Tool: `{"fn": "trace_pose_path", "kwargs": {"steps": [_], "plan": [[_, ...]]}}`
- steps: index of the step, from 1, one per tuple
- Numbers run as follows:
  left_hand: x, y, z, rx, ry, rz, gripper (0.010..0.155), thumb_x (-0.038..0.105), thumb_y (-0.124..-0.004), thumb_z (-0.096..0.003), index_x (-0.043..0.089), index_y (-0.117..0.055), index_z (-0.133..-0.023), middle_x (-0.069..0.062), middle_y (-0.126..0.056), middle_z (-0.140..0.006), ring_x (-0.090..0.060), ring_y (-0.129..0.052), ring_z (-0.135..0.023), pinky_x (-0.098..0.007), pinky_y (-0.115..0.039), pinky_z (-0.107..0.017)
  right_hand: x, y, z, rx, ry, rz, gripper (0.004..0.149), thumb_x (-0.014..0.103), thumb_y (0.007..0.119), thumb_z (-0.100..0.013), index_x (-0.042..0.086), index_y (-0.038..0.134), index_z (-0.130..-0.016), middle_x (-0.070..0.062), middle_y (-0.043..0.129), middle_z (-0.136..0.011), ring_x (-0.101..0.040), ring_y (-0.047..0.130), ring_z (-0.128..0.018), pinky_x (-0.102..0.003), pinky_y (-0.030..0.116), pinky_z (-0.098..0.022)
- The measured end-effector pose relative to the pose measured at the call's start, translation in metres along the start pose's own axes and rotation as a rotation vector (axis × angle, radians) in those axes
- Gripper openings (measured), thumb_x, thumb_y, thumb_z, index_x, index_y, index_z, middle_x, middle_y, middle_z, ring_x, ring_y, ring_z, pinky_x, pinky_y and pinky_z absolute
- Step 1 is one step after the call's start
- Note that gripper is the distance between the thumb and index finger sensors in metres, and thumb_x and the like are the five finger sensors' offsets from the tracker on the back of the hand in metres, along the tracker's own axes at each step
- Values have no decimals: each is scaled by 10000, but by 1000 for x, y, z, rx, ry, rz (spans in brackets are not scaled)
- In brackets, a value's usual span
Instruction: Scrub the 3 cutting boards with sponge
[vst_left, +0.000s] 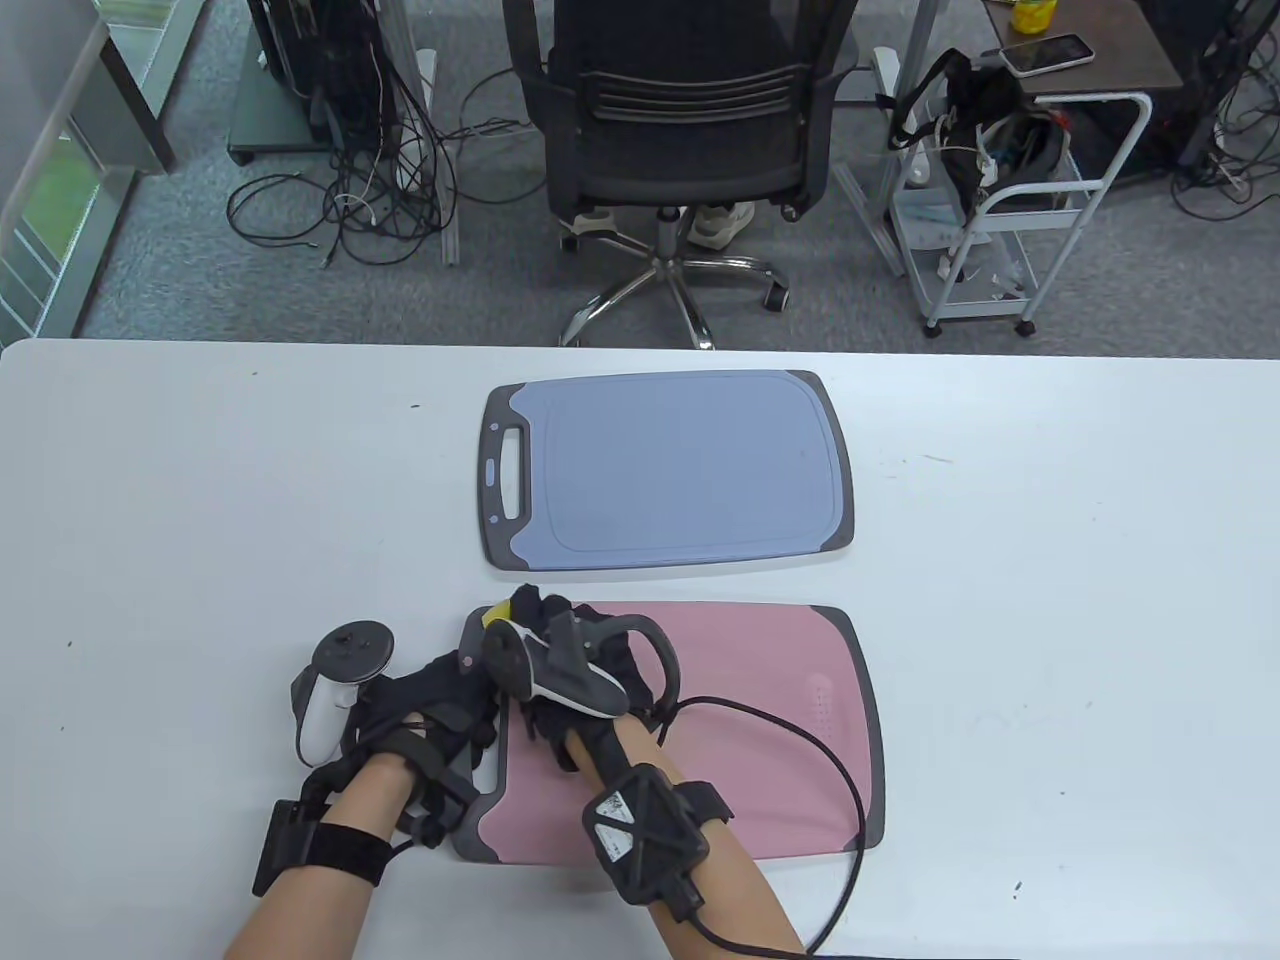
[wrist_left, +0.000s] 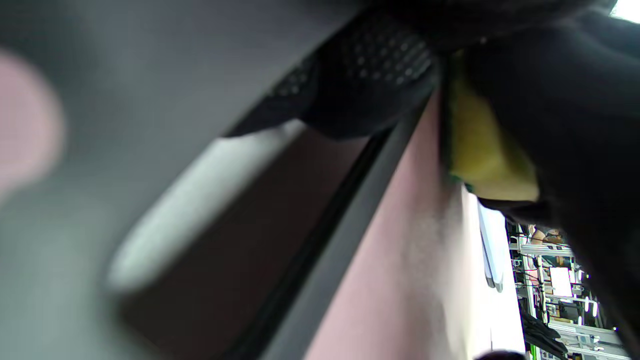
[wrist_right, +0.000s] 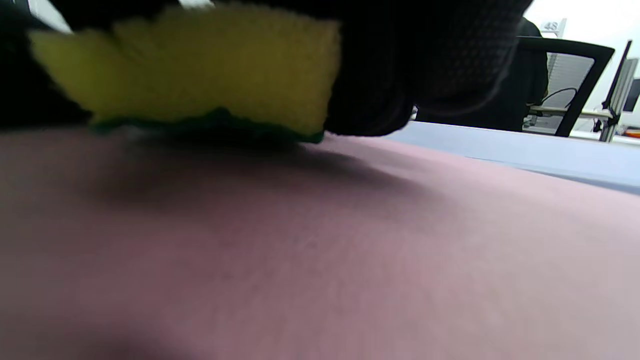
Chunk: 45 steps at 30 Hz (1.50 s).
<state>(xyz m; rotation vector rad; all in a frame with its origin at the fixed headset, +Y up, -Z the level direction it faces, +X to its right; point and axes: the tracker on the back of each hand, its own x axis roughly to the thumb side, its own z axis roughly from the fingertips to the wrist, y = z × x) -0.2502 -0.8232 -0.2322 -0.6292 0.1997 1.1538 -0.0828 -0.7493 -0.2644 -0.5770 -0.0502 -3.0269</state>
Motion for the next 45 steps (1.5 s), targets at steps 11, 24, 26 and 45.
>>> {"fn": "trace_pose_path", "kwargs": {"steps": [11, 24, 26, 45], "plan": [[1, -1, 1, 7, 19, 10, 508, 527, -742, -577, 145, -730, -912, 61, -946, -658, 18, -1068, -362, -259, -1003, -281, -222, 33, 95, 117, 585, 37, 678, 541, 725, -486, 135, 664, -1026, -109, 842, -805, -227, 915, -534, -448, 791, -462], [-1, 0, 0, 1, 18, 20, 513, 524, -742, -574, 142, -725, -916, 56, -944, -663, 10, -1068, -371, -265, -1000, -292, -35, 9, 61, 34, -64, -8, 685, 539, 706, -491, 125, 635, -1032, -114, 806, -815, -210, 907, -541, -438, 797, -471], [-1, 0, 0, -9, 18, 29, 514, 523, -741, -574, 142, -722, -919, 54, -942, -669, 8, -1068, -377, -269, -999, -298, 5, 4, 61, 0, -221, 6, 685, 549, 701, -488, 137, 635, -1032, -100, 807, -816, -195, 911, -541, -427, 805, -473], [-3, 1, -1, 2, 21, 21, 522, 535, -733, -574, 146, -722, -921, 63, -943, -668, 15, -1066, -375, -261, -998, -295, -243, 40, 138, 117, 645, -74, 685, 516, 723, -497, 66, 675, -1011, -153, 835, -781, -229, 910, -516, -449, 791, -446]]}}
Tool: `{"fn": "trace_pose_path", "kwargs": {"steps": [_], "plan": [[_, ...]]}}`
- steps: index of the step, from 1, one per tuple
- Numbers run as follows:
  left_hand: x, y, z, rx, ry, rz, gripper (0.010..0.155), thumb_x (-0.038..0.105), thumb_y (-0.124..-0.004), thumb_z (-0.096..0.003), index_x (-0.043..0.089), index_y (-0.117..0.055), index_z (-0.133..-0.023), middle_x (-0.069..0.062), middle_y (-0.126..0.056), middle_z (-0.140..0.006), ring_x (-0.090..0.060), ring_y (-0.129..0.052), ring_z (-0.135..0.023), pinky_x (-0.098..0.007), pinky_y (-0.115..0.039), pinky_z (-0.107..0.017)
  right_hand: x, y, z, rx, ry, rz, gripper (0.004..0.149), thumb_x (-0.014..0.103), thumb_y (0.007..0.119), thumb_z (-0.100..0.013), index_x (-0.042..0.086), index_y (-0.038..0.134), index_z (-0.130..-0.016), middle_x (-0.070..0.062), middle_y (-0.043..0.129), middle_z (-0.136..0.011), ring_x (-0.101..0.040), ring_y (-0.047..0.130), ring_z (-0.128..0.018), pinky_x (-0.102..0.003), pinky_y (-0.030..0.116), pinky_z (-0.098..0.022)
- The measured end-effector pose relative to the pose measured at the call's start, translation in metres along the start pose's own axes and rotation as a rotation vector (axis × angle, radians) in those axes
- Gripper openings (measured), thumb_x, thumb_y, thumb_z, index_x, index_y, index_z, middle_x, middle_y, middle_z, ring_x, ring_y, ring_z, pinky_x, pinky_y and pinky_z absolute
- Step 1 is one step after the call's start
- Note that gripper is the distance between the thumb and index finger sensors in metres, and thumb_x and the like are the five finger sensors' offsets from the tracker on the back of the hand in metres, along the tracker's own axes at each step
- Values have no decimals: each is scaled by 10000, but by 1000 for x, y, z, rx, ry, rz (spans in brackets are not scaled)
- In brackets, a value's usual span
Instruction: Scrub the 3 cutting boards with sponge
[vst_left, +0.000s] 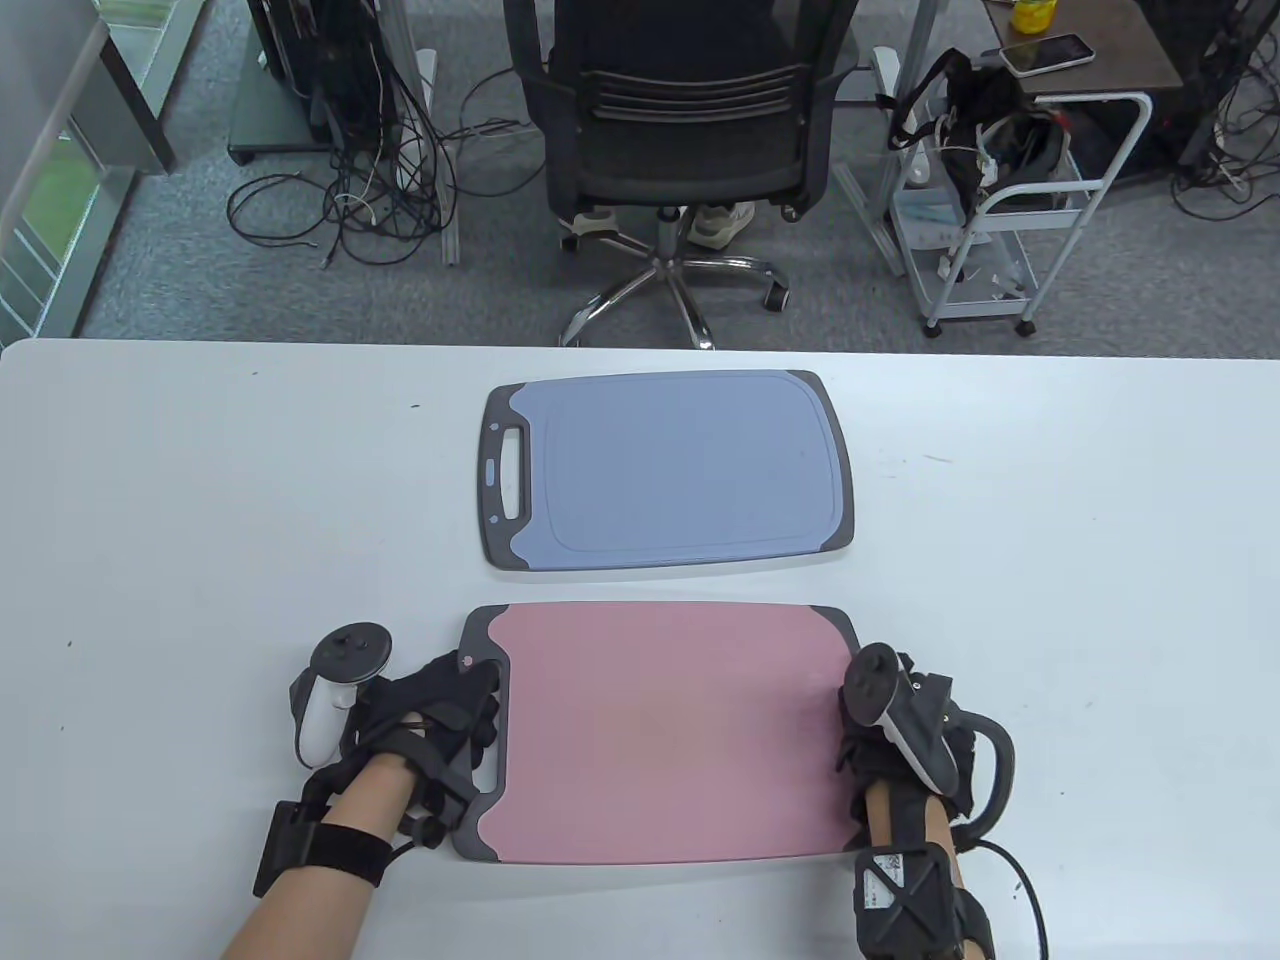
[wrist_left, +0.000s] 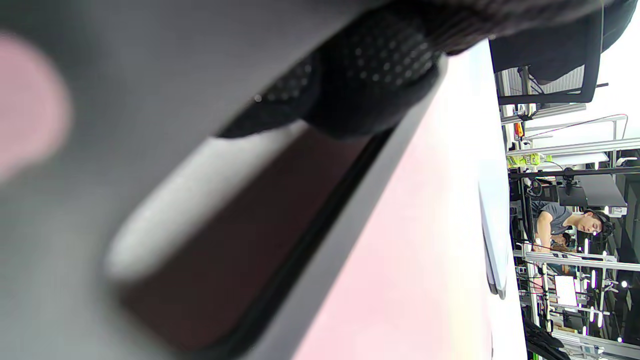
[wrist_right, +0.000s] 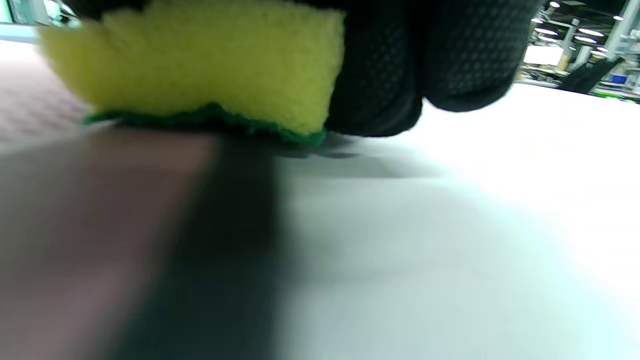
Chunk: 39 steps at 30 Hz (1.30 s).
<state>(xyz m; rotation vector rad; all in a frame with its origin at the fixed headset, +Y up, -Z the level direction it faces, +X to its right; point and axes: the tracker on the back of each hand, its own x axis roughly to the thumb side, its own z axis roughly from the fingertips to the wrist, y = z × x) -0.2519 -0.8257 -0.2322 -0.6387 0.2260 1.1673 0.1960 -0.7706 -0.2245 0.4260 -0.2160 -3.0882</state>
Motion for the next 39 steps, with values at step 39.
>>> {"fn": "trace_pose_path", "kwargs": {"steps": [39], "plan": [[-2, 0, -2, -11, 0, 9, 526, 531, -717, -573, 143, -717, -928, 57, -940, -676, 8, -1067, -384, -268, -997, -305, 233, -8, 129, -96, -983, 61, 697, 557, 692, -490, 115, 639, -1026, -114, 817, -784, -181, 911, -512, -415, 809, -452]]}}
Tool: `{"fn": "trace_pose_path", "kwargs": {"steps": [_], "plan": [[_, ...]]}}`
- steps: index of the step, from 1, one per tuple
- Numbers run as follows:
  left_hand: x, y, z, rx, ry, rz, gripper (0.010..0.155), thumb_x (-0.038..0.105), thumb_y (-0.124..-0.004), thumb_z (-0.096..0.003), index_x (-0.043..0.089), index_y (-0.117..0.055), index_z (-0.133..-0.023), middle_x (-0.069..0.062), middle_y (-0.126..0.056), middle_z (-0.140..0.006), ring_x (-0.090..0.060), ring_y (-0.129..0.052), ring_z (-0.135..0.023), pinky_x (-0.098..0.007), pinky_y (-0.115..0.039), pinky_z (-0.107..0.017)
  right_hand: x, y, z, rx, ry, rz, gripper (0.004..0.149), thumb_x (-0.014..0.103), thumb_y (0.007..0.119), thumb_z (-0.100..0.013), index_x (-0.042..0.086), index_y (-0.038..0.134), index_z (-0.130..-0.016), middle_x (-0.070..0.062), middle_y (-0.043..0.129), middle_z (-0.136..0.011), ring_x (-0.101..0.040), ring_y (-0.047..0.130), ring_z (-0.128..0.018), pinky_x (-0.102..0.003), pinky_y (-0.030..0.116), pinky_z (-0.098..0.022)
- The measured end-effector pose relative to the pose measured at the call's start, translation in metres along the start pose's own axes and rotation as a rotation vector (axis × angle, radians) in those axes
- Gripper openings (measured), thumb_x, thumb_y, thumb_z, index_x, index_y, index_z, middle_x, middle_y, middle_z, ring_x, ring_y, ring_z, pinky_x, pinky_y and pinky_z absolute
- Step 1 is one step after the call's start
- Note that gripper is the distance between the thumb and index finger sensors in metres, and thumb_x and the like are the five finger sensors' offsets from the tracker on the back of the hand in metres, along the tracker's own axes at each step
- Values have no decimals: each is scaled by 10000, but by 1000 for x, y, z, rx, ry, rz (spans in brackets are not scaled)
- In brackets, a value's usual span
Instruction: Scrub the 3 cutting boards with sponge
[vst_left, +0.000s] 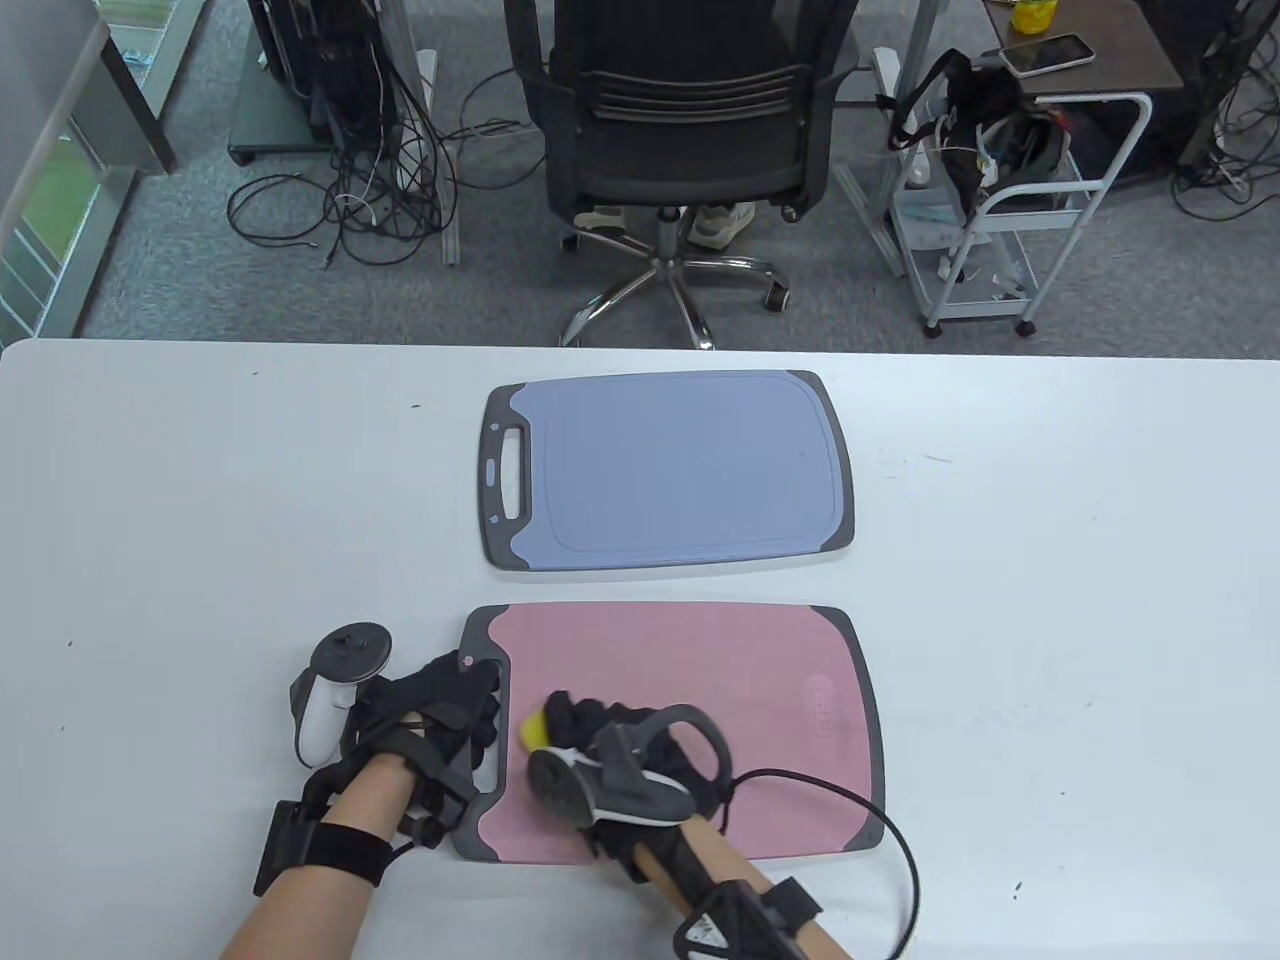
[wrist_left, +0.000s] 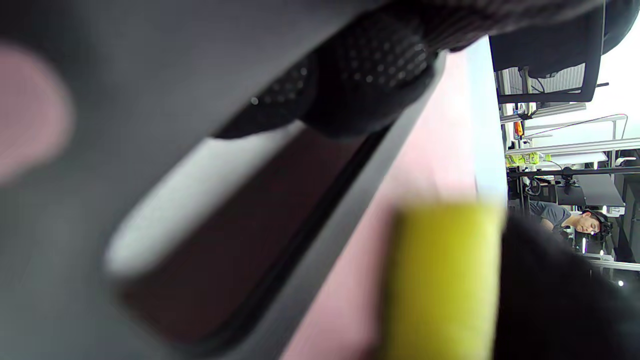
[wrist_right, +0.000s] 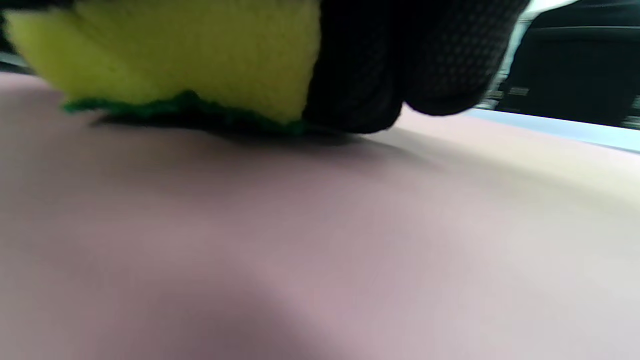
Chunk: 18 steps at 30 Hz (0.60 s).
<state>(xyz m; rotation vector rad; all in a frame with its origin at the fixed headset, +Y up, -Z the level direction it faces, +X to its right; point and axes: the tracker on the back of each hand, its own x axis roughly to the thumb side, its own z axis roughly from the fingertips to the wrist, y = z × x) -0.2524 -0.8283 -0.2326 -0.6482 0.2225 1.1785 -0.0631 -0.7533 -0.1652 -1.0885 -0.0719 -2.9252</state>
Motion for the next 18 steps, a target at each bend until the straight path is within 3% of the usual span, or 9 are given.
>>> {"fn": "trace_pose_path", "kwargs": {"steps": [2, 4, 6, 10, 12, 15, 18], "plan": [[0, 0, 0, -3, 0, 4, 525, 530, -718, -573, 143, -716, -928, 57, -939, -677, 7, -1067, -379, -269, -997, -308, 15, -1, -5, -9, -9, 24, 698, 552, 700, -485, 92, 662, -1009, -123, 831, -763, -190, 917, -498, -424, 809, -445], [0, 0, 0, -9, 1, 9, 528, 531, -718, -573, 142, -714, -930, 55, -938, -681, 4, -1068, -387, -271, -996, -312, 2, -1, 1, 20, 14, 89, 684, 573, 683, -487, 173, 621, -1038, -79, 811, -809, -180, 909, -531, -412, 805, -463], [0, 0, 0, -6, 0, 7, 526, 530, -719, -574, 142, -715, -929, 56, -939, -679, 4, -1068, -386, -271, -996, -310, -27, 4, 19, -5, 119, 103, 681, 557, 697, -478, 164, 635, -1031, -90, 821, -802, -195, 913, -524, -424, 804, -456], [0, 0, 0, -2, 1, 3, 529, 534, -718, -573, 143, -716, -929, 58, -939, -678, 7, -1067, -385, -268, -996, -308, -117, 17, 90, 22, 410, 95, 675, 560, 688, -483, 175, 636, -1034, -91, 818, -801, -195, 912, -519, -422, 804, -450], [0, 0, 0, 2, 0, 0, 528, 535, -718, -573, 144, -716, -928, 59, -939, -677, 9, -1066, -384, -266, -996, -307, -168, 25, 138, 54, 644, 51, 675, 547, 698, -485, 153, 645, -1031, -108, 824, -796, -208, 913, -514, -432, 801, -446], [-1, 0, 0, 8, 1, -5, 526, 539, -716, -576, 147, -719, -927, 64, -940, -673, 15, -1066, -380, -262, -996, -304, -208, 30, 178, 79, 836, -12, 678, 535, 722, -489, 138, 648, -1034, -126, 817, -798, -226, 910, -512, -446, 792, -442], [-1, 0, 0, 10, 1, -7, 528, 541, -716, -575, 147, -719, -927, 63, -940, -673, 15, -1065, -379, -260, -996, -302, -199, 30, 166, 67, 791, -16, 689, 517, 726, -493, 72, 658, -1014, -153, 827, -777, -225, 915, -499, -444, 796, -436]]}}
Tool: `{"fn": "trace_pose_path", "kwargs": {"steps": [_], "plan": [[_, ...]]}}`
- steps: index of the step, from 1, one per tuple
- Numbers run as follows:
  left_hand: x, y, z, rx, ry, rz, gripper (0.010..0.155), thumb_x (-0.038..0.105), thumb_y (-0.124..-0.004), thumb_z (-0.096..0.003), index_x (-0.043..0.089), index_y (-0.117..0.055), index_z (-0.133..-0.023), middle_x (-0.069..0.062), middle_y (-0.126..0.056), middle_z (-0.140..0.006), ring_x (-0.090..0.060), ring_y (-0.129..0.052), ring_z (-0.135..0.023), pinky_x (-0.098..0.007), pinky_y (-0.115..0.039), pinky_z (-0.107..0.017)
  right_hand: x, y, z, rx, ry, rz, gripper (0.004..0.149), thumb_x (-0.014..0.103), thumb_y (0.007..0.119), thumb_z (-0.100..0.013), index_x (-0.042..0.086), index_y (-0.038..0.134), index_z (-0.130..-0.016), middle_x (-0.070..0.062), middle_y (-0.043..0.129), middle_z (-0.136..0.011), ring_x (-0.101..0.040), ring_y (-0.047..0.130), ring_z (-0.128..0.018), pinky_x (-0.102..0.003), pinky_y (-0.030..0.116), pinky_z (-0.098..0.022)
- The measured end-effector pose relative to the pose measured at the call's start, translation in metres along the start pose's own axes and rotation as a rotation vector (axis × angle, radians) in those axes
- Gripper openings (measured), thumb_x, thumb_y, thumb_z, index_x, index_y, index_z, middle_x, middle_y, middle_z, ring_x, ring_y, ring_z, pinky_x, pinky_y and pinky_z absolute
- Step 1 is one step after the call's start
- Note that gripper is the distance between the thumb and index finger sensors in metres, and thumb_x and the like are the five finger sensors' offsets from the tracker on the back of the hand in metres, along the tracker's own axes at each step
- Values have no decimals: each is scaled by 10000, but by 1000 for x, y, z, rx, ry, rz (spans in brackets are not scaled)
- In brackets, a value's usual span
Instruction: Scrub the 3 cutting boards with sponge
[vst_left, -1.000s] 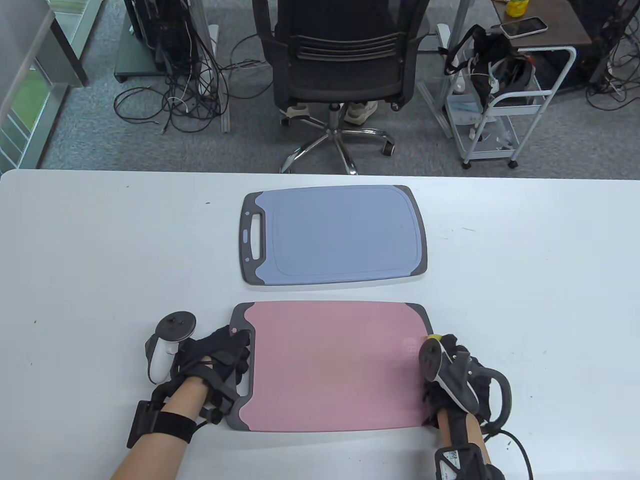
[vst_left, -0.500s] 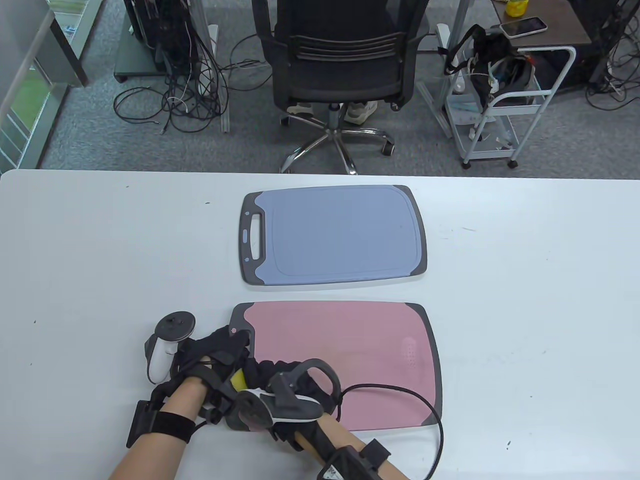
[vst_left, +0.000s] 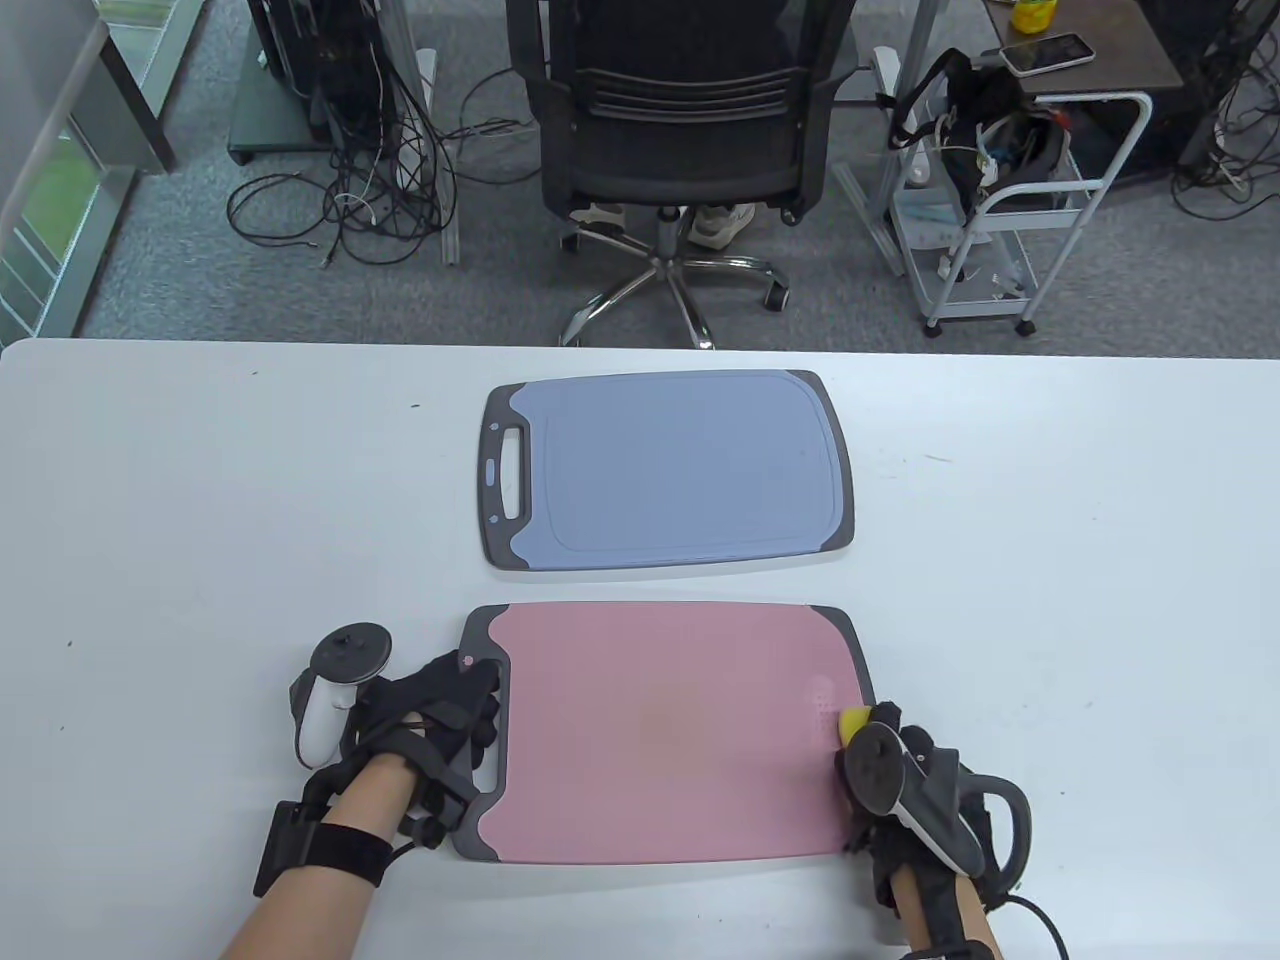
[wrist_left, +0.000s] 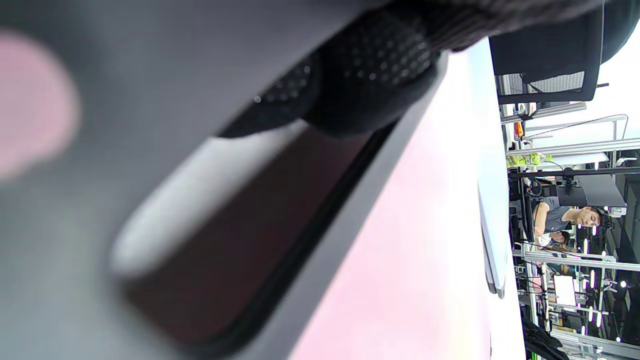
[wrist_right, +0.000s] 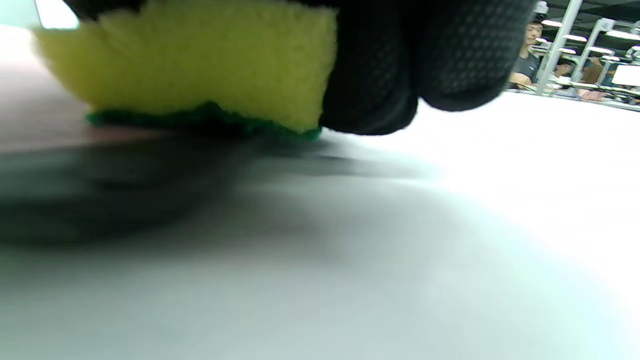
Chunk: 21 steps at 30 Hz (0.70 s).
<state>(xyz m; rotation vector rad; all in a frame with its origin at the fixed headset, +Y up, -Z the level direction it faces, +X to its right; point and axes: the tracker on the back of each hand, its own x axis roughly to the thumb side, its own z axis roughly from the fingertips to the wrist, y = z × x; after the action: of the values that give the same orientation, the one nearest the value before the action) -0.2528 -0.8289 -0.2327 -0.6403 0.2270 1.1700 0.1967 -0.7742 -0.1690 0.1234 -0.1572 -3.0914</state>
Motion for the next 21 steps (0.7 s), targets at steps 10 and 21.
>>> {"fn": "trace_pose_path", "kwargs": {"steps": [10, 21], "plan": [[-1, 0, 0, -6, 2, 9, 526, 536, -723, -574, 146, -721, -926, 60, -943, -671, 9, -1068, -375, -264, -999, -297, 258, -24, 40, -97, -812, 13, 695, 555, 704, -482, 121, 644, -1021, -111, 816, -775, -179, 911, -502, -413, 808, -446], [-1, 0, -1, -5, 2, 9, 527, 537, -723, -575, 144, -720, -926, 60, -942, -674, 8, -1068, -379, -265, -998, -302, 86, -6, 10, -84, -313, 54, 679, 558, 700, -479, 163, 644, -1029, -96, 821, -791, -194, 914, -507, -422, 806, -441]]}}
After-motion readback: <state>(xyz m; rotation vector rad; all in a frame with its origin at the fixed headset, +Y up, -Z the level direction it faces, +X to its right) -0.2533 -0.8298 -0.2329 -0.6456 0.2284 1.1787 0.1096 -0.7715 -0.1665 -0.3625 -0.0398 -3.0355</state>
